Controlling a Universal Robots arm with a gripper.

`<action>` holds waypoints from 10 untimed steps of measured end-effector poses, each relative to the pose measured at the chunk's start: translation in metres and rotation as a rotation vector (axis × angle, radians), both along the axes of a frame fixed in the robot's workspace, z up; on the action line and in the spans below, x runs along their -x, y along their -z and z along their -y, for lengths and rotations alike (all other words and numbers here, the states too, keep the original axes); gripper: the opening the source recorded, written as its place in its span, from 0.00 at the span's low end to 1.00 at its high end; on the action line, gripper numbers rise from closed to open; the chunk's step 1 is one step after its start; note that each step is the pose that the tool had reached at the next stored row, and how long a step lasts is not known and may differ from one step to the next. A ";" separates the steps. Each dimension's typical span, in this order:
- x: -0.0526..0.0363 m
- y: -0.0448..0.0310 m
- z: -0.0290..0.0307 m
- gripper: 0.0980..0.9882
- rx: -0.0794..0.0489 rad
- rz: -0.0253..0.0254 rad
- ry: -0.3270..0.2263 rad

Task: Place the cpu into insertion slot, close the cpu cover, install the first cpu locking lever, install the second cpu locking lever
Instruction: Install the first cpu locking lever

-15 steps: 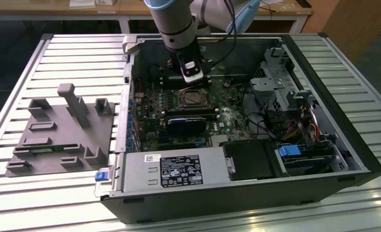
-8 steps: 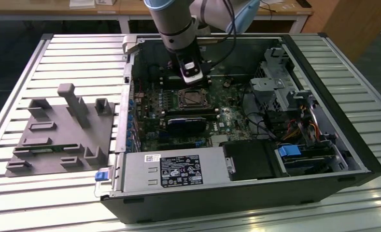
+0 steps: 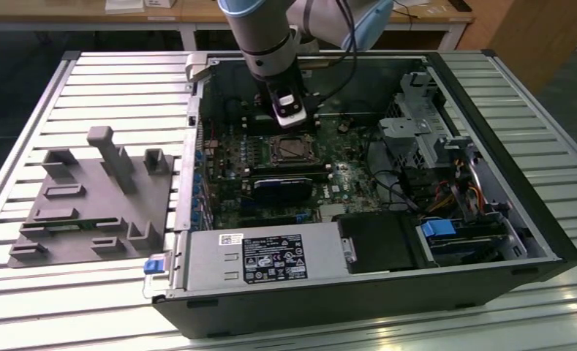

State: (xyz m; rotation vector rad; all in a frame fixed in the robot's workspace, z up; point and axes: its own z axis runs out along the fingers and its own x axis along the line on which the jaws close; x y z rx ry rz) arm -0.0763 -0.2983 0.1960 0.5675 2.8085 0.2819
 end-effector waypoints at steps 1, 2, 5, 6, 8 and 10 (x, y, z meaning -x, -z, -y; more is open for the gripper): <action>0.0000 0.0007 -0.0002 0.00 0.001 0.0000 0.001; 0.0000 0.0014 -0.0002 0.00 0.003 0.0000 0.001; 0.0000 0.0035 -0.0004 0.00 0.006 0.0000 0.003; 0.0000 0.0041 -0.0004 0.00 0.008 0.0000 0.004; -0.0001 0.0050 -0.0003 0.00 0.010 0.0000 0.004; -0.0002 0.0059 -0.0004 0.00 0.012 0.0001 0.005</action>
